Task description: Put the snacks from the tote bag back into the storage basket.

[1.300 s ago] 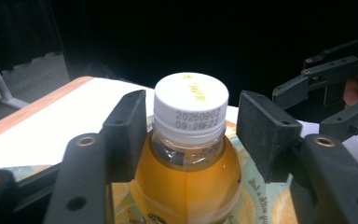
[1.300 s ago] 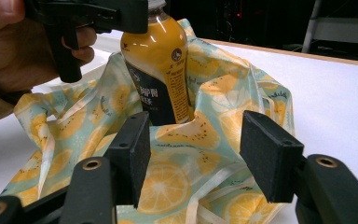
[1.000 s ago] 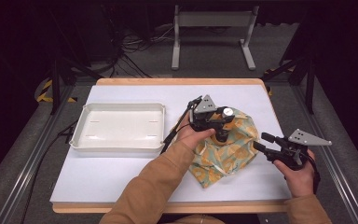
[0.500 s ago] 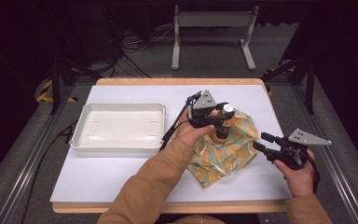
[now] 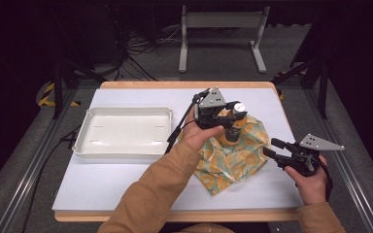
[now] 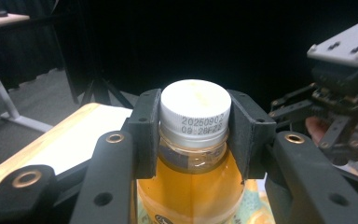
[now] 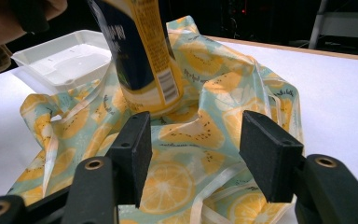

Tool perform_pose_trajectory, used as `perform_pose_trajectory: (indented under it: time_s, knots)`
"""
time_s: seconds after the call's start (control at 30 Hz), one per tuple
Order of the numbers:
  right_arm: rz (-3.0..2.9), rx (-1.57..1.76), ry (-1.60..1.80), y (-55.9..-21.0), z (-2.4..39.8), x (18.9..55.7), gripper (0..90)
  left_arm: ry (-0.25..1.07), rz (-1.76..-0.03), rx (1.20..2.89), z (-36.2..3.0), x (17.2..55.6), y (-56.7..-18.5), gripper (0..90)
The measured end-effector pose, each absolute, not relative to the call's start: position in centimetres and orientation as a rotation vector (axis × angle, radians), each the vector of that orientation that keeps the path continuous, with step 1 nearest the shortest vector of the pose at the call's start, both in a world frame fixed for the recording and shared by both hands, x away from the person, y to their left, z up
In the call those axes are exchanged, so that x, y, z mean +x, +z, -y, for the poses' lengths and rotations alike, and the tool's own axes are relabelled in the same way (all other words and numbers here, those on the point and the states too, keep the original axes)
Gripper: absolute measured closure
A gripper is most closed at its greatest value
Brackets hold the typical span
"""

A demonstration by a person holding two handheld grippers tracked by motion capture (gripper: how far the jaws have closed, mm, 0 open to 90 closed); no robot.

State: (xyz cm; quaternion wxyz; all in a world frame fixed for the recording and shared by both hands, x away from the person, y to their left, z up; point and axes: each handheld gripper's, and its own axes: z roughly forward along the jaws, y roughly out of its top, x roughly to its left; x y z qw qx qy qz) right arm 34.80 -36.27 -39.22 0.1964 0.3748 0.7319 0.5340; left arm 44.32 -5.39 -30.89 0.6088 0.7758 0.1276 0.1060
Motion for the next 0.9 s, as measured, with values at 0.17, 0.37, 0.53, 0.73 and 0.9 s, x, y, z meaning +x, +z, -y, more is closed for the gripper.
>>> perform_pose_trajectory:
  time_s: [0.17, 0.37, 0.53, 0.73, 0.9]
  knots:
    - [-2.062, 1.051, 1.491, -39.3, 36.3, 34.8, 45.4, 0.256, -0.287, 1.788, 5.2, 43.9, -29.9, 58.4]
    - [-2.066, 1.057, 1.489, -39.5, 36.2, 34.9, 45.2, 0.228, -0.285, 1.762, 4.9, 43.5, -29.1, 58.4]
    - [-2.072, 1.052, 1.489, -39.6, 36.2, 35.0, 45.3, 0.238, -0.278, 1.751, 4.6, 43.1, -28.3, 58.4]
    - [-2.068, 1.043, 1.492, -39.8, 36.1, 35.1, 44.9, 0.239, -0.272, 1.745, 4.0, 42.6, -27.8, 58.3]
    - [-2.068, 1.031, 1.498, -39.9, 35.9, 35.2, 45.0, 0.254, -0.275, 1.745, 3.0, 42.3, -27.4, 58.3]
